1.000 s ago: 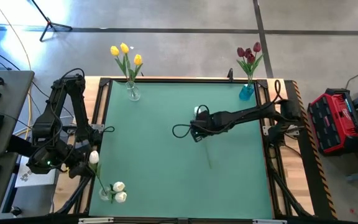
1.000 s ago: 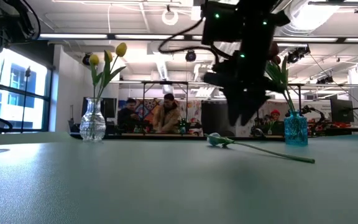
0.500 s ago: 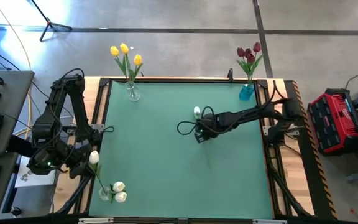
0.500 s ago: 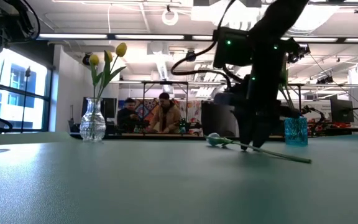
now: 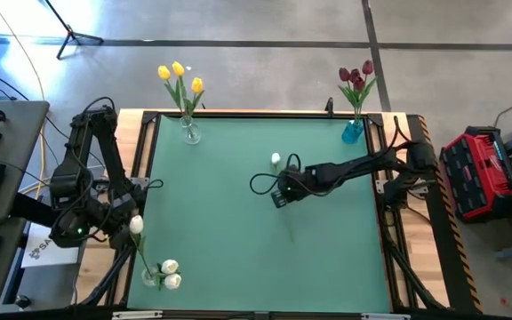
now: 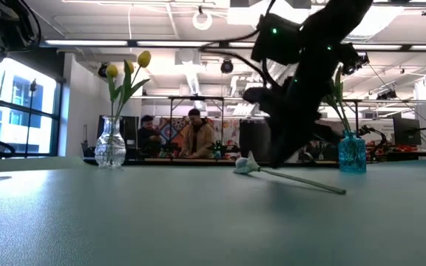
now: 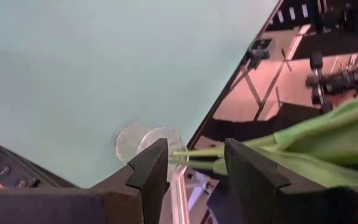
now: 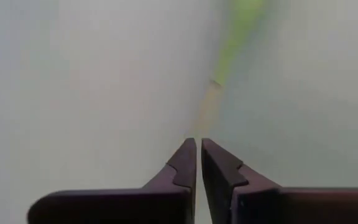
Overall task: Sort flowers into vase by color
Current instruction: Put the white tulip into the bottom transparent vase
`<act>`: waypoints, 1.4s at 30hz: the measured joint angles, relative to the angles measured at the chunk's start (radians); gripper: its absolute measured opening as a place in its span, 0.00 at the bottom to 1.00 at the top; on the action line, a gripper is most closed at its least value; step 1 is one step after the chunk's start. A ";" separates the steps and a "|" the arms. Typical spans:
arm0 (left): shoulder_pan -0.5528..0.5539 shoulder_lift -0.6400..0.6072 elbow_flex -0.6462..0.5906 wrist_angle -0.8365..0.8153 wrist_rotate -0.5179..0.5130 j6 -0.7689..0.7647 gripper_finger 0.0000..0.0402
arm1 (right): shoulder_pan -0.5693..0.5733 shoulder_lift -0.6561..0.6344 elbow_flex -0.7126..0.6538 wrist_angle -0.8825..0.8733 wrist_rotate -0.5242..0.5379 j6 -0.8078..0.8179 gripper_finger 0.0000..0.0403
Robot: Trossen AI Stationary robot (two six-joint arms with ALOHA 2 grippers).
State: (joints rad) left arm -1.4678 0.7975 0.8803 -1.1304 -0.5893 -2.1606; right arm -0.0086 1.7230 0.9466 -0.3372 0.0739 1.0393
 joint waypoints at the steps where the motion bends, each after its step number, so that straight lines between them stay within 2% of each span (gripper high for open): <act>1: 0.010 0.000 0.000 -0.001 0.000 0.002 0.36 | 0.004 -0.003 0.000 0.028 0.000 -0.005 0.01; 4: 0.031 0.000 0.000 -0.002 0.000 0.016 0.36 | 0.018 -0.014 0.000 0.132 -0.006 -0.031 0.01; 10: 0.042 -0.013 0.001 -0.009 -0.016 0.024 0.36 | 0.050 -0.021 0.000 0.409 -0.083 -0.062 0.00; 13: 0.043 -0.031 0.001 -0.032 -0.098 0.048 0.36 | 0.067 -0.022 0.001 0.572 -0.113 -0.087 0.00; 16: 0.043 -0.051 0.001 -0.037 -0.219 0.093 0.36 | 0.078 -0.022 0.002 0.634 -0.106 -0.065 0.00; 18: 0.043 -0.061 0.001 -0.037 -0.305 0.126 0.36 | 0.079 -0.023 0.002 0.603 -0.097 -0.030 0.00; 20: 0.043 -0.064 0.001 -0.037 -0.376 0.162 0.36 | 0.077 -0.023 0.002 0.510 -0.038 -0.001 0.00; 23: 0.044 -0.064 0.001 -0.037 -0.444 0.229 0.36 | 0.076 -0.041 0.002 0.320 0.058 0.023 0.00; 26: 0.057 -0.062 0.001 -0.037 -0.493 0.307 0.36 | 0.076 -0.087 0.002 0.160 0.095 0.018 0.02; 29: 0.080 -0.063 0.001 -0.037 -0.528 0.374 0.36 | 0.083 -0.135 0.002 0.016 0.136 0.018 0.07; 32: 0.110 -0.062 0.001 -0.038 -0.564 0.437 0.36 | 0.083 -0.147 0.002 -0.108 0.209 0.026 0.17; 34: 0.135 -0.062 0.001 -0.041 -0.596 0.472 0.36 | 0.075 -0.131 0.001 -0.126 0.207 0.007 0.25; 38: 0.188 -0.065 0.001 -0.041 -0.647 0.528 0.36 | 0.050 -0.073 -0.001 -0.086 0.135 -0.035 0.39; 42: 0.235 -0.079 0.000 -0.041 -0.654 0.558 0.36 | 0.019 -0.022 -0.001 -0.111 0.127 0.058 0.45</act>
State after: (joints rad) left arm -1.2325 0.7183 0.8806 -1.1709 -1.2436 -1.6029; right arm 0.0102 1.7007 0.9455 -0.4486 0.2009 1.0973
